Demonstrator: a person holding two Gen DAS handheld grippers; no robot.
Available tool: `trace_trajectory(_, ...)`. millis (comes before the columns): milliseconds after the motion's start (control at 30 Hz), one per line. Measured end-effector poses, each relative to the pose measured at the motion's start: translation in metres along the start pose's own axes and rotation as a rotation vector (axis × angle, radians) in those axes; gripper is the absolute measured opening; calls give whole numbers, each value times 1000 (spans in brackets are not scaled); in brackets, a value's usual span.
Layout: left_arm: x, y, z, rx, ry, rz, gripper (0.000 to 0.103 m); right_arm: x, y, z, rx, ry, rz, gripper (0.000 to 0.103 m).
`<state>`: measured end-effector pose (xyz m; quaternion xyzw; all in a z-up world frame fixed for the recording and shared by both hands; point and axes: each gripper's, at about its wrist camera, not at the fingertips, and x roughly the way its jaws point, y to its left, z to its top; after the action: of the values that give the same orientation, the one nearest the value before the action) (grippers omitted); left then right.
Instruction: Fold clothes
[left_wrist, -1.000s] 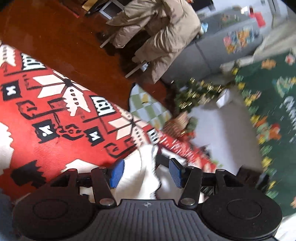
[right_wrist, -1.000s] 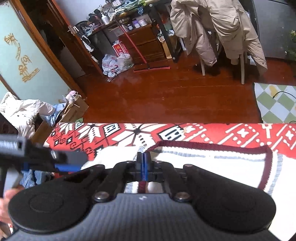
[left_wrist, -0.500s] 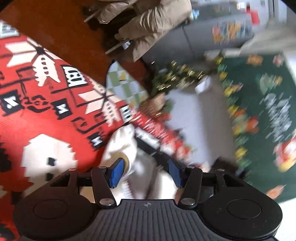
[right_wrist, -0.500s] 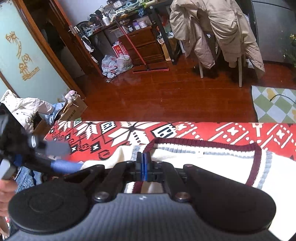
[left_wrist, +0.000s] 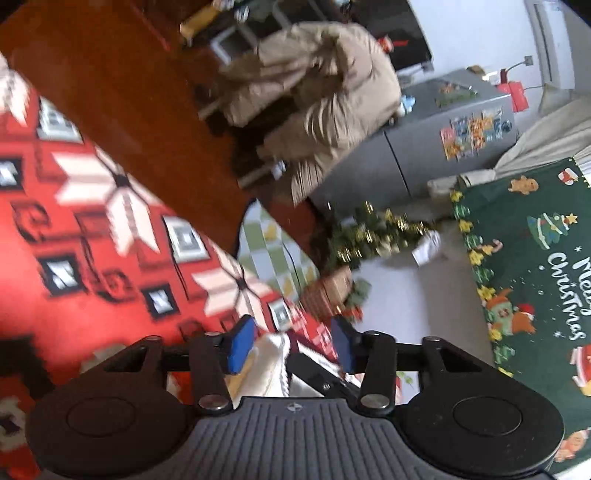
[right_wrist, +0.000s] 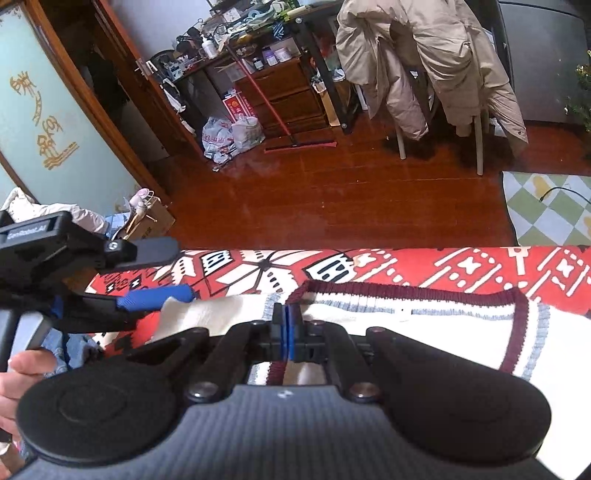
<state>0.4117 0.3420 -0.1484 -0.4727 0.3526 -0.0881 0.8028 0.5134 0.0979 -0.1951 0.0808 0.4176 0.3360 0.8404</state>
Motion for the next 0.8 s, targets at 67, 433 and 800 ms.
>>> trace_trajectory(67,2,2,3,6,10,9,32,4,2,1,3,-9,-4,1)
trace_trajectory(433,-14,35,8,-55,115,53,62,-1,-1,-3,-11,9,-21,1)
trace_trajectory(800,-15,6,-2,123,10,88,4,-3,-7,-5,12,-27,-14,1)
